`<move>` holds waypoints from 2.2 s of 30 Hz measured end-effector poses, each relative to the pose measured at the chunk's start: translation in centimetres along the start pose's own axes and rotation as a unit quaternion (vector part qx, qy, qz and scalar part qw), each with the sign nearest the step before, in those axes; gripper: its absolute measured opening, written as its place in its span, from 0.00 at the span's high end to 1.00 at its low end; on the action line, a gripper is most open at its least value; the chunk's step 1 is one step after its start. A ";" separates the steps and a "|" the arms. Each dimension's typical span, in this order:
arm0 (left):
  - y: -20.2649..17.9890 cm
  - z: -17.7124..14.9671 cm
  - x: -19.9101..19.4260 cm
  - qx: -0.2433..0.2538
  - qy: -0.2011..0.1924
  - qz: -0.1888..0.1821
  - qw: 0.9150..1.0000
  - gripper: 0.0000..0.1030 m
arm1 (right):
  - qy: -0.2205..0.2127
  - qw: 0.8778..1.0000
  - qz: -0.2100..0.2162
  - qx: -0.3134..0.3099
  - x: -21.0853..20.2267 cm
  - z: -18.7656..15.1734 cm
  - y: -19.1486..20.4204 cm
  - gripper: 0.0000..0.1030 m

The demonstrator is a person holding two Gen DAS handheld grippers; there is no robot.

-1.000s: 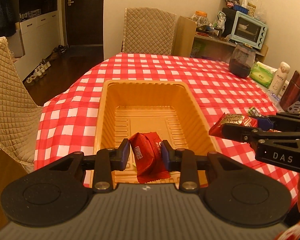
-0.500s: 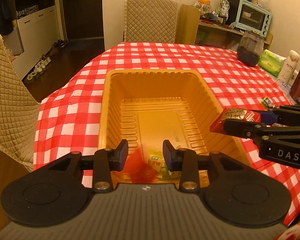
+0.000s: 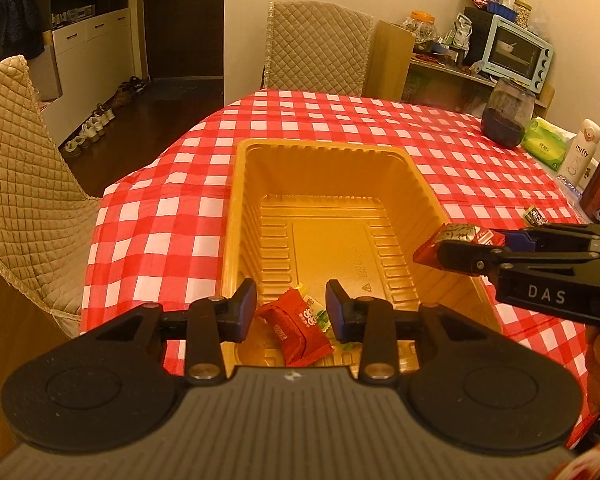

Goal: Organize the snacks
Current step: 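Open the left gripper over the tray while the right gripper releases its red candy, then move both tools from the tray back to the snack pile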

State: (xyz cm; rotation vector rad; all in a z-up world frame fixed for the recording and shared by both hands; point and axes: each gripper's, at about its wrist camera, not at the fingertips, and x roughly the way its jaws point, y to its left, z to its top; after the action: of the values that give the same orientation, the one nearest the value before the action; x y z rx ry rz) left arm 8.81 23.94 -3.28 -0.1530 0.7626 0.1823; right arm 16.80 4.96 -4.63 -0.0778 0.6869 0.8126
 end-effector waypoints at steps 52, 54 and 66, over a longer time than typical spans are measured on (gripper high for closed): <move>-16.8 -2.4 -7.9 0.005 -0.021 -0.104 0.994 0.06 | -0.065 0.961 -0.197 0.183 -24.7 -9.0 -9.5 0.33; -17.5 -2.5 -7.7 0.009 -0.021 -0.108 0.994 0.06 | -0.066 0.958 -0.204 0.189 -25.3 -9.3 -10.2 0.33; -21.3 -2.5 -5.9 0.019 -0.032 -0.107 0.994 0.04 | -0.077 0.943 -0.244 0.211 -27.5 -10.5 -14.3 0.32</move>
State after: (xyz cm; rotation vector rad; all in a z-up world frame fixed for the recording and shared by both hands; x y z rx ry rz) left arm 7.56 2.10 0.59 -0.1912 0.6801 -0.0304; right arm 7.69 -26.04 0.71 0.1964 0.6432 0.1818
